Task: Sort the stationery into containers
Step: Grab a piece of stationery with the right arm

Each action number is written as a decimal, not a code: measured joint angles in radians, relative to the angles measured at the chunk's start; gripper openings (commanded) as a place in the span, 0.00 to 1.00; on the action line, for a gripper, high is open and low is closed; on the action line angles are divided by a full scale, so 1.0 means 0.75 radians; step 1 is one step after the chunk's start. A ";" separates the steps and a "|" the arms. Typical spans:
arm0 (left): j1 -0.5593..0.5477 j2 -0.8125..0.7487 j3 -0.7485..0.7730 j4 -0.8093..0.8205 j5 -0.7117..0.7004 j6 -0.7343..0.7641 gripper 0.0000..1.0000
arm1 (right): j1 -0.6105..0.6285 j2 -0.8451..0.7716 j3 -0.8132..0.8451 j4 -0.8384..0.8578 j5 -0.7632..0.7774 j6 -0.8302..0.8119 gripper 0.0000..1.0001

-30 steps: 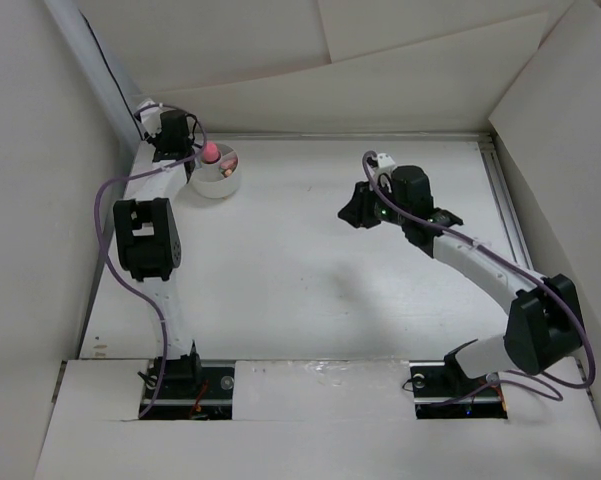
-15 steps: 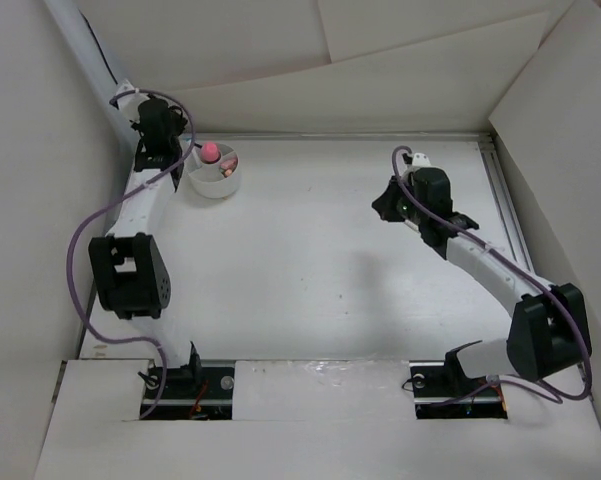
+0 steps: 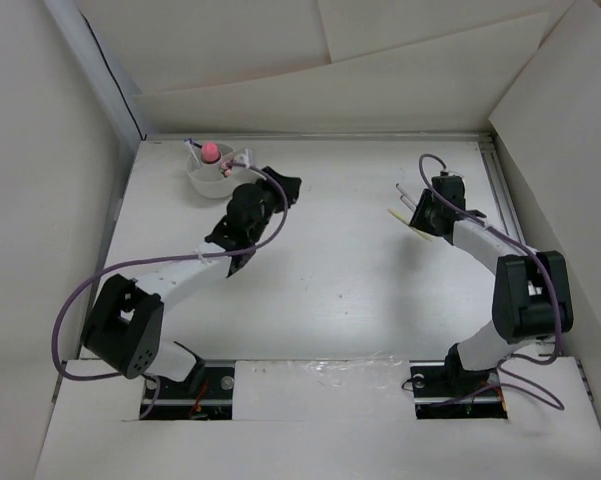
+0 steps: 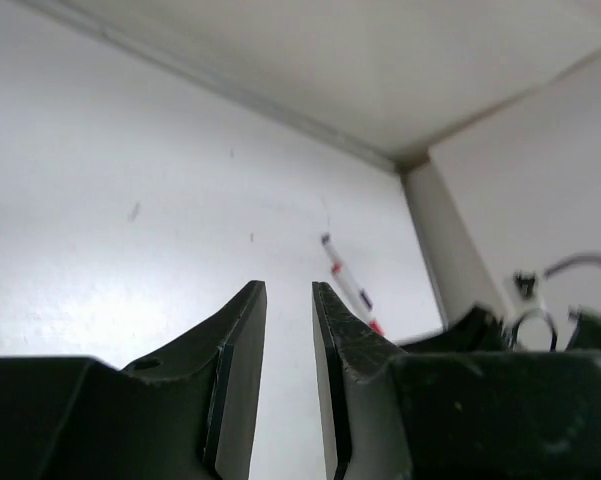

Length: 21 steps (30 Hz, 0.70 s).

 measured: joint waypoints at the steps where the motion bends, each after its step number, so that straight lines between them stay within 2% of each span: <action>1: -0.031 0.010 -0.023 0.000 0.011 0.003 0.21 | -0.014 0.018 0.009 -0.015 0.000 0.003 0.49; 5: -0.064 0.009 -0.088 0.015 0.071 0.009 0.21 | -0.068 0.096 0.107 -0.061 0.001 -0.006 0.55; 11: -0.051 -0.071 -0.182 0.072 0.155 0.016 0.23 | -0.114 0.261 0.307 -0.104 0.026 -0.039 0.58; 13: -0.051 -0.081 -0.201 0.097 0.184 0.021 0.23 | -0.118 0.324 0.361 -0.133 0.024 -0.057 0.63; 14: -0.051 -0.081 -0.209 0.113 0.201 0.022 0.23 | -0.119 0.356 0.385 -0.142 0.019 -0.067 0.72; 15: -0.051 -0.079 -0.217 0.123 0.212 0.023 0.23 | -0.119 0.387 0.406 -0.156 0.010 -0.078 0.75; 21: -0.051 -0.034 -0.232 0.160 0.281 0.026 0.23 | -0.119 0.487 0.483 -0.239 -0.037 -0.152 0.81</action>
